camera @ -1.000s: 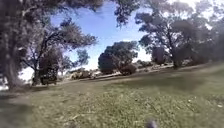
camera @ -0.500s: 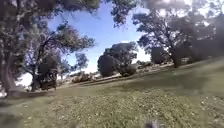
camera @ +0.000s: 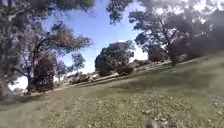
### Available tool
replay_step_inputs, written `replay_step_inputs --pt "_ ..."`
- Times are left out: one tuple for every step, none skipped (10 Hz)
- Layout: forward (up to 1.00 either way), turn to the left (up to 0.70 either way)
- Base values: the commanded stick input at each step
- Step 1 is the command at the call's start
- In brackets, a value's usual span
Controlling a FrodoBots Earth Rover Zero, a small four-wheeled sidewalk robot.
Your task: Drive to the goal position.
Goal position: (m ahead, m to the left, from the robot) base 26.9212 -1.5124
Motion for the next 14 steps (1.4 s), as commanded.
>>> replay_step_inputs --pt "0.70 0.35" --pt "0.70 0.34" --pt "0.70 0.25" --pt "0.70 0.07" --pt "0.70 0.05" --pt "0.70 0.03" --pt "0.70 0.03" --pt "0.70 0.16" --pt "0.70 0.30" --pt "0.70 0.35" --pt "0.70 0.35" --pt "0.70 0.25" --pt "0.70 0.00" --pt "0.70 0.00"
